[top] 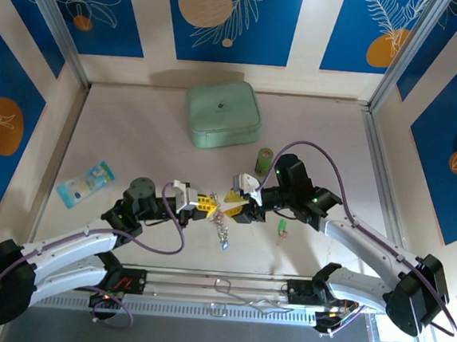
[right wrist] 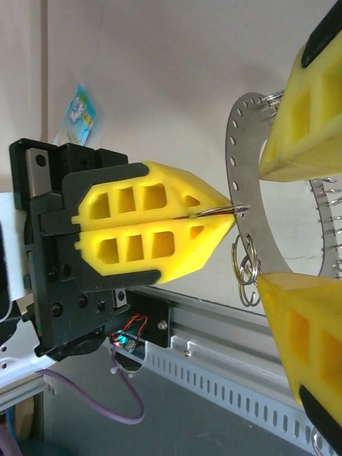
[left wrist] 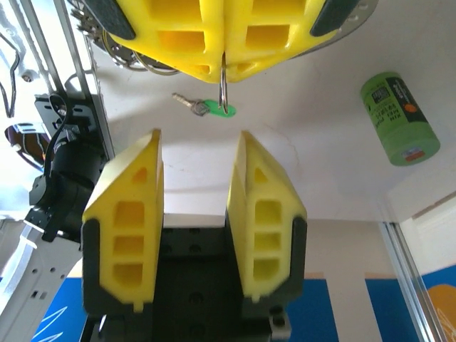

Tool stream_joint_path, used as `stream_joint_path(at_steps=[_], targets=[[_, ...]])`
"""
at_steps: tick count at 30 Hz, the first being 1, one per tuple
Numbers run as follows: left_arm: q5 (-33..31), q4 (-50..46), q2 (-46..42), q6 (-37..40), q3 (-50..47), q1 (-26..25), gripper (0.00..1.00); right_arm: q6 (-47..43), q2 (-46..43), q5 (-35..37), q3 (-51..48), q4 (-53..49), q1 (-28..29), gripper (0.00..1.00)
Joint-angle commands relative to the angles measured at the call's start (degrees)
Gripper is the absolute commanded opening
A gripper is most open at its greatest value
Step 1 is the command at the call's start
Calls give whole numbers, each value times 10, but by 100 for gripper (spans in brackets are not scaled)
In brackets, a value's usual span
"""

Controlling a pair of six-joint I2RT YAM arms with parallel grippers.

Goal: Put the keys on the keyring

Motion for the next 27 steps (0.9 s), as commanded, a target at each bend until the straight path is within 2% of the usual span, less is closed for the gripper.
stream_joint_path(at_steps=[1,6,11,16,17,20,27], targets=[[30,78,-3,-20,-5,1,0,30,3,-20,-6,60,7,38],[35,90,2,-24,-6,1,0,31,20,-21,3,75,18,33],[36,97,4,-26,-8,1,0,30,30,-28,10,77,25,22],[33,92,4,-24,-8,1,0,25,31,-24,15,69,28,4],[29,85,2,-23,-7,1,6,18,31,-21,19,59,28,0],[20,49,-8,-8,0,2,16,-12,31,-8,39,10,29,0],[34,-19,-6,15,25,1,15,-73,54,16,88,-104,43,0]])
